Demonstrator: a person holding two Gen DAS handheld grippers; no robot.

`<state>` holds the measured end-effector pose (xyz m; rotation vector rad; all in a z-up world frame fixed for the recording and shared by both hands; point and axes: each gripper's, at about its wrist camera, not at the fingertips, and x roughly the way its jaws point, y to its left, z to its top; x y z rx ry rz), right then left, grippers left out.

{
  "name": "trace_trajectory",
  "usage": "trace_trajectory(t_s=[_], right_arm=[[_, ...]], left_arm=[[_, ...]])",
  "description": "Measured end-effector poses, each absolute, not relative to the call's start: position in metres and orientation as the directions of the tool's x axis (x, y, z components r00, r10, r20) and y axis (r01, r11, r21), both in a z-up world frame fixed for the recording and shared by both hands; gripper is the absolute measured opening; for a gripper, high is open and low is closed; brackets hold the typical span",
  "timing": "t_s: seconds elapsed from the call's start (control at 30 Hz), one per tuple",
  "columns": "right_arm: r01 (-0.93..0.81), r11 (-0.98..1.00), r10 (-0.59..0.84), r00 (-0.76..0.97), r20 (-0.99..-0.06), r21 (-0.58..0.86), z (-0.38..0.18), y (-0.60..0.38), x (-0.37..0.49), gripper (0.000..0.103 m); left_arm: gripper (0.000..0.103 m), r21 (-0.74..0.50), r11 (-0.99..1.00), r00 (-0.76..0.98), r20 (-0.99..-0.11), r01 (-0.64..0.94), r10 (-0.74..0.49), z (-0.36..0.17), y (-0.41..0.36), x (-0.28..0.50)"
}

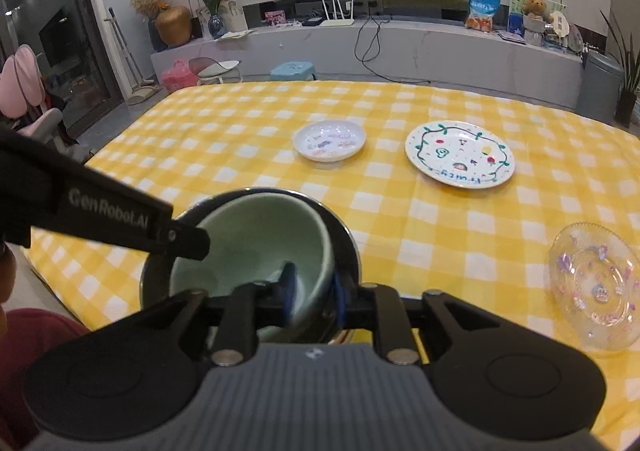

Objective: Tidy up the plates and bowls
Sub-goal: 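Lower the pale green bowl into the steel bowls and open both tools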

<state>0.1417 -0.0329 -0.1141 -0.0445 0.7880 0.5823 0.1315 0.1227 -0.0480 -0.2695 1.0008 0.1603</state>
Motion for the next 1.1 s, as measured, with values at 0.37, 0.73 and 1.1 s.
trace_trajectory(t_s=[0.37,0.73,1.1], right_arm=[[-0.529,0.824,0.51,0.533,-0.675,0.204,-0.11,-0.034,0.14,0.045],[-0.54,0.809,0.539,0.524,-0.66,0.232,-0.101,-0.037,0.139,0.063],[-0.561,0.817,0.499,0.571,-0.652,0.135,-0.094,-0.035,0.134,0.085]], left_arm=[[0.043,-0.185,0.943,0.643,-0.765,-0.276,0.038,-0.033,0.131,0.122],[0.045,-0.171,0.931,0.593,-0.803,-0.321,0.057,-0.046,0.143,0.127],[0.046,-0.142,0.952,0.593,-0.804,-0.27,0.048,-0.047,0.132,0.129]])
